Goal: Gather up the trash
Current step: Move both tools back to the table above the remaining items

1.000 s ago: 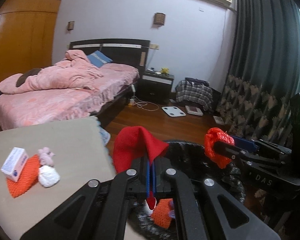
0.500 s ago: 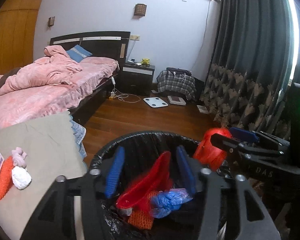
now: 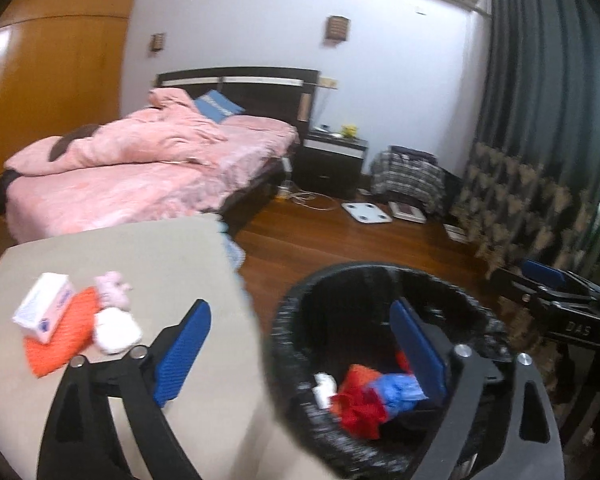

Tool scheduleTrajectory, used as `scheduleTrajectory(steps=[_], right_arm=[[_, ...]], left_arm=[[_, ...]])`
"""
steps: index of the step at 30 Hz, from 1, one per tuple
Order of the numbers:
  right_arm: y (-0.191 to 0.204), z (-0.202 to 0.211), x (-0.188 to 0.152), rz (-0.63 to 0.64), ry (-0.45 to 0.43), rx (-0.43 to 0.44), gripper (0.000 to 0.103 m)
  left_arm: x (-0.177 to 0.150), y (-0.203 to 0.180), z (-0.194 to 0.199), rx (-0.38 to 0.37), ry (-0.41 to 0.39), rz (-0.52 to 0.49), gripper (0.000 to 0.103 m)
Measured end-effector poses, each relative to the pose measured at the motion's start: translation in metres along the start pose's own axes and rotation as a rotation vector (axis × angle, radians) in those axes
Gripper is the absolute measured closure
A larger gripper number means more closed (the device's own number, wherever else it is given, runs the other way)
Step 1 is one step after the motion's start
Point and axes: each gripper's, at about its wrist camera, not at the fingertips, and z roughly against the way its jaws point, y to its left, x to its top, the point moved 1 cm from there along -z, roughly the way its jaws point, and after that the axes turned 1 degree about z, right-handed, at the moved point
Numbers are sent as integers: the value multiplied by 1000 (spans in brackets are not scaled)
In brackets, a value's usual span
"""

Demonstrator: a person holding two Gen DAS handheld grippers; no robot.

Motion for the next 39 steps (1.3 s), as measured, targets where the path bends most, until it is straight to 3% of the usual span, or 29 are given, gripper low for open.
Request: scheduleTrajectory(steps=[9, 25, 39], right_arm=[[66, -22, 14, 75, 7, 107, 7], [190, -88, 30, 190, 33, 246, 7], [270, -156, 8, 261, 124, 291, 7]], left_arm=[[-9, 63, 29, 170, -23, 53, 9], [-26, 177, 58, 408, -34, 141, 9], [-50, 250, 49, 523, 11, 208, 9]])
